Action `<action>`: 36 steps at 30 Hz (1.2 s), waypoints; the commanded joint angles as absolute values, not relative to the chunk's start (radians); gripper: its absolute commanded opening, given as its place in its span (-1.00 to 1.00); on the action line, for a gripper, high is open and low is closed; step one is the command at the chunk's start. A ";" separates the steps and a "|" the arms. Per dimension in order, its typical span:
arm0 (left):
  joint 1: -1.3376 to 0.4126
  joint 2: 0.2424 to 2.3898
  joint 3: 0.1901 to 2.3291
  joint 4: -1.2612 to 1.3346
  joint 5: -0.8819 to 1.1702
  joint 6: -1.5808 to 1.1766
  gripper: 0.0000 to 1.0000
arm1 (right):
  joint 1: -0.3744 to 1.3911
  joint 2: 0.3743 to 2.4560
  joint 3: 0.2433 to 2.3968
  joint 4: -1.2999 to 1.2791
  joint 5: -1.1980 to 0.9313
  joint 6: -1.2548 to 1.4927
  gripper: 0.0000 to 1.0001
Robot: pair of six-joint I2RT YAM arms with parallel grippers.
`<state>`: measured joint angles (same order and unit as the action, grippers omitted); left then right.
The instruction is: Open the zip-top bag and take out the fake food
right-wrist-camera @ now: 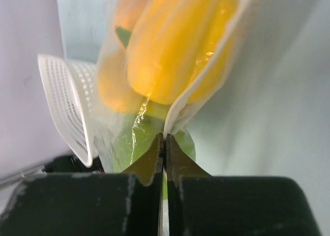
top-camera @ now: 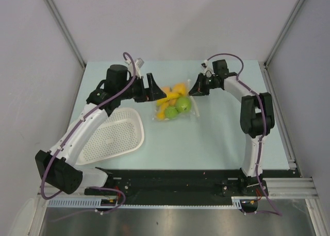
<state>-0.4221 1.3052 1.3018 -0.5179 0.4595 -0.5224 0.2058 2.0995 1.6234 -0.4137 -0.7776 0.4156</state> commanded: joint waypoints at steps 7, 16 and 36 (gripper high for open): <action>-0.428 1.362 1.397 -0.390 0.495 -0.552 0.81 | 0.267 1.830 1.669 -0.748 -0.644 0.167 -1.00; -0.428 1.417 1.397 -0.273 0.586 -0.537 0.81 | 0.307 1.669 1.634 -0.824 -0.685 0.061 -1.00; -0.414 1.490 1.324 -0.123 0.894 -0.319 0.83 | 0.296 1.462 1.534 -0.821 -1.009 -0.032 -1.00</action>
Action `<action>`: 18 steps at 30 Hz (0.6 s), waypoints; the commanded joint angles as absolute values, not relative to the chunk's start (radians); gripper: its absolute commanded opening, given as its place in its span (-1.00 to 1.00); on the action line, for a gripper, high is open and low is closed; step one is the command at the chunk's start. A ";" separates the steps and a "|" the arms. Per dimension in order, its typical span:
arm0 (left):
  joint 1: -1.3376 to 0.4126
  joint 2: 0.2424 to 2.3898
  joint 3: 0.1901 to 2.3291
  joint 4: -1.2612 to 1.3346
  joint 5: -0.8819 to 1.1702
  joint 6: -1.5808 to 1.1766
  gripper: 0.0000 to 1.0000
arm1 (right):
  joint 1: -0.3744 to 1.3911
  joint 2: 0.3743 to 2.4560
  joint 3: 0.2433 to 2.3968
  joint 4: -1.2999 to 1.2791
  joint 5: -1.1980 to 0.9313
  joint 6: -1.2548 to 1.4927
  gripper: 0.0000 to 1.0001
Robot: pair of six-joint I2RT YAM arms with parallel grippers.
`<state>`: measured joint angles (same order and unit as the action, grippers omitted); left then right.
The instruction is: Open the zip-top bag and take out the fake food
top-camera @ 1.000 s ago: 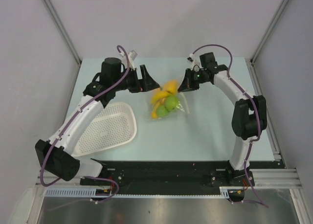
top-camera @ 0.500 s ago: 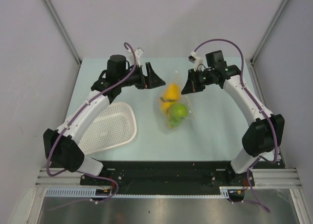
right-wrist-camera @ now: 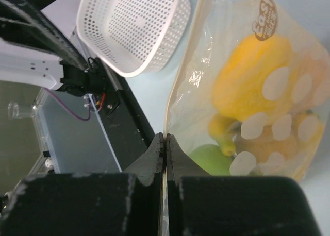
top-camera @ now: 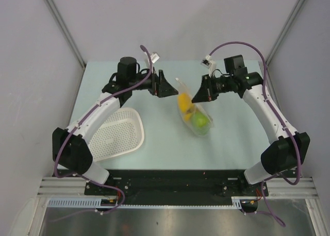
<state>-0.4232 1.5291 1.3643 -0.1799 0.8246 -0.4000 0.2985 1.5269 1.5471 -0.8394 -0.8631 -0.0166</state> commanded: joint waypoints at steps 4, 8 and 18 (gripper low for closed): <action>-0.402 1.479 1.302 -0.132 0.902 -0.241 0.83 | 0.296 1.430 1.505 -0.825 -1.052 -0.032 -1.00; -0.373 1.468 1.299 -0.173 0.942 -0.163 0.83 | 0.299 1.398 1.473 -0.828 -1.092 -0.021 -1.00; -0.362 1.416 1.076 0.288 1.183 -0.392 0.79 | 0.302 1.332 1.413 -0.824 -1.175 -0.005 -1.00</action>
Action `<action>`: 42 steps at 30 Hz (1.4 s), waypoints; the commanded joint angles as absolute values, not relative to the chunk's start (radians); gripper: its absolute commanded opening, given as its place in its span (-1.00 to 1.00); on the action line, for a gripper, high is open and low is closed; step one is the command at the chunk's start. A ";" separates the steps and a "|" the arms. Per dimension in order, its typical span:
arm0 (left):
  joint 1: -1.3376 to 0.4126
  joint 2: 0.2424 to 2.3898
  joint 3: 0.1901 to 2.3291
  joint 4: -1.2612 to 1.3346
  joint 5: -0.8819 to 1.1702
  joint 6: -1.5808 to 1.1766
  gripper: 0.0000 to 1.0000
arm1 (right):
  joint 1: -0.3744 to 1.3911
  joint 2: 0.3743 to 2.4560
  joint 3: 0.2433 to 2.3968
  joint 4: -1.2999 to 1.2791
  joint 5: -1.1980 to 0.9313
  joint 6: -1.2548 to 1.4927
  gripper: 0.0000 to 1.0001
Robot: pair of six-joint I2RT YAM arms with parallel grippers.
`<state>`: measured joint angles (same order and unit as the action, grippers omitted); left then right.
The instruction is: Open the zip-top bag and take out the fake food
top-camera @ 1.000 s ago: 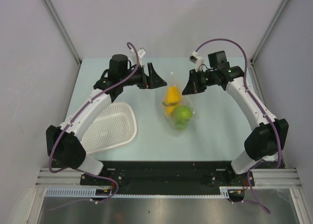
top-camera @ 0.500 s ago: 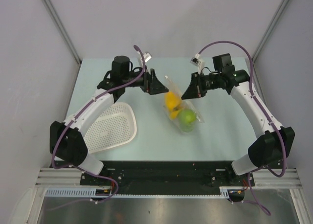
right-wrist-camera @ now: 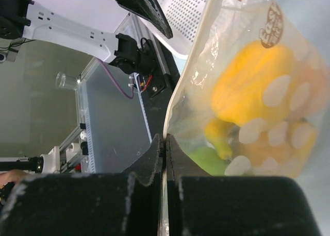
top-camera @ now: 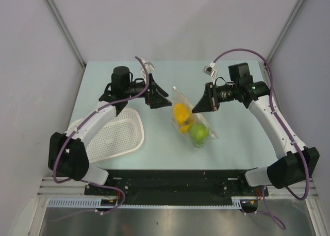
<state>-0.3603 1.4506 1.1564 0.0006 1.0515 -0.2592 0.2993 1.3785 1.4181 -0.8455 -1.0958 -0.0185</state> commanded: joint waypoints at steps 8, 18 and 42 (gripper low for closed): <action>-0.403 1.424 0.997 0.598 1.209 -0.601 0.79 | 0.310 1.289 1.362 -0.766 -1.218 0.051 -1.00; -0.445 1.470 1.012 0.670 1.198 -0.650 0.62 | 0.314 1.240 1.327 -0.752 -1.227 0.077 -1.00; -0.549 1.331 1.124 0.074 0.954 -0.397 -1.00 | 0.409 1.328 1.471 -0.707 -0.830 0.120 0.42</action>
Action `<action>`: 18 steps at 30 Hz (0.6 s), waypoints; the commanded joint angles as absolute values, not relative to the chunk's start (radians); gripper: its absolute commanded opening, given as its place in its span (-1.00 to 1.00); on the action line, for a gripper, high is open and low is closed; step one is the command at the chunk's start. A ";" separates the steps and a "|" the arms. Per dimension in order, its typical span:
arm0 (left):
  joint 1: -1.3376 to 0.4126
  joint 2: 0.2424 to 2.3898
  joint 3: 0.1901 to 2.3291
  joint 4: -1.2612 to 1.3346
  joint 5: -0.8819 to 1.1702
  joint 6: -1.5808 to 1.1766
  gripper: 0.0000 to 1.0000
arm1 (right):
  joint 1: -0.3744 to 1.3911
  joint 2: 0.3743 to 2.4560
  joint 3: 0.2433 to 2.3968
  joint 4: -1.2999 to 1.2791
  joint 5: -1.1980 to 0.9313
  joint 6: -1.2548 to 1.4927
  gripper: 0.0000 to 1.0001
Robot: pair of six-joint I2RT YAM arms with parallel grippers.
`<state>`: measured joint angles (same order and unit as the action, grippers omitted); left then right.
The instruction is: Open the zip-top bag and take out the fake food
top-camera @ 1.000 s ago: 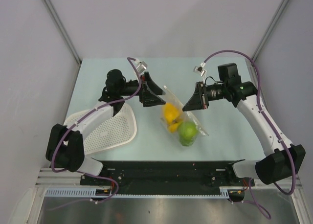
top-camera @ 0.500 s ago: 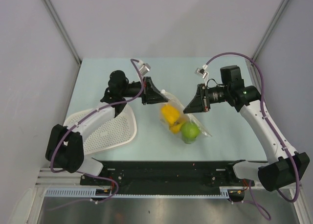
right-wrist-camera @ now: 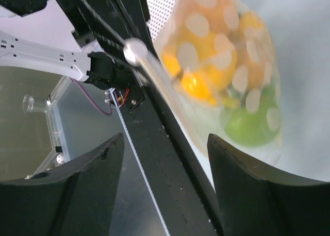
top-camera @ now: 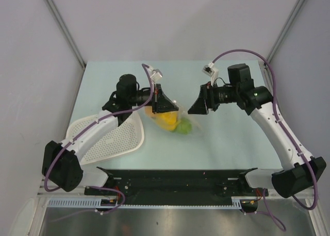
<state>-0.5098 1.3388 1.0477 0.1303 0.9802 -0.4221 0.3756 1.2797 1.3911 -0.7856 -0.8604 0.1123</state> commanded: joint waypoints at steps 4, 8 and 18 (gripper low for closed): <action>-0.577 1.344 1.134 0.080 0.948 -0.426 -1.00 | 0.440 1.374 1.511 -0.686 -0.830 0.101 0.48; -0.594 1.365 1.170 0.014 0.922 -0.436 -1.00 | 0.446 1.404 1.542 -0.675 -0.844 0.081 0.48; -0.612 1.394 1.212 -0.034 0.891 -0.466 -0.99 | 0.451 1.420 1.526 -0.650 -0.937 0.064 -0.18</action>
<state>-0.6044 1.4010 1.1542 -0.0498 0.9077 -0.4442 0.4454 1.4136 1.4963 -0.6849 -0.8822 0.0834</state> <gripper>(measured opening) 0.005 0.434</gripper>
